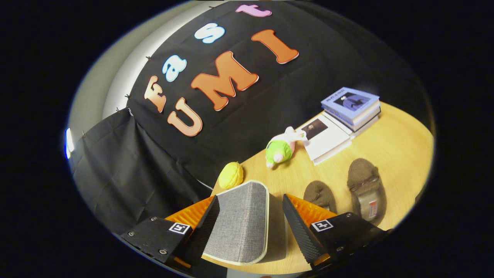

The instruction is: Open the storage box then place both shoes into the box .Put the left shoe in first, then the right shoe, with the right side of both shoes facing outward in a uniform manner.

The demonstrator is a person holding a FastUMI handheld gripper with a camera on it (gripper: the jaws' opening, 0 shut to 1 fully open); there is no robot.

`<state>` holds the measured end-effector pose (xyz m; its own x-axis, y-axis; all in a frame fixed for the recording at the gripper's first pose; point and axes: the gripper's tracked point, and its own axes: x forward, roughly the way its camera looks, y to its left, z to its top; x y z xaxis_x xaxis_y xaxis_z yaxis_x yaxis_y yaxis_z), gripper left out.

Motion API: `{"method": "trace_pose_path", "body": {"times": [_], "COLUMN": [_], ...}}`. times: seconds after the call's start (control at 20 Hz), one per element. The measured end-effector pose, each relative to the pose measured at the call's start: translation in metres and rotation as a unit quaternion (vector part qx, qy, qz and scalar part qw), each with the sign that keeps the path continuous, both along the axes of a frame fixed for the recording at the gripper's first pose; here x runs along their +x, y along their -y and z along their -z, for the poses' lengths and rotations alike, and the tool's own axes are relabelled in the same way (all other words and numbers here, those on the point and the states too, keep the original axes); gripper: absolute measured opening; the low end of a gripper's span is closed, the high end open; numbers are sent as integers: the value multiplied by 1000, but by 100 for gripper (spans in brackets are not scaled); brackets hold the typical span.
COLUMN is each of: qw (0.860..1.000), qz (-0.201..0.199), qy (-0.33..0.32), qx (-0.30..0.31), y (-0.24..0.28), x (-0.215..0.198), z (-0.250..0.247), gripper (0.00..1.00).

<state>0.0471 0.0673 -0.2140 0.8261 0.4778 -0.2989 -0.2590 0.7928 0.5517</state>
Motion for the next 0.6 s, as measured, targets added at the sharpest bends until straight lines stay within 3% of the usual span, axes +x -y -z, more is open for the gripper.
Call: {"method": "trace_pose_path", "body": {"times": [0.6], "qw": [986], "qz": [-99], "qy": [-114], "qx": [73], "y": [-42], "x": [6], "z": [70], "gripper": [98]}}
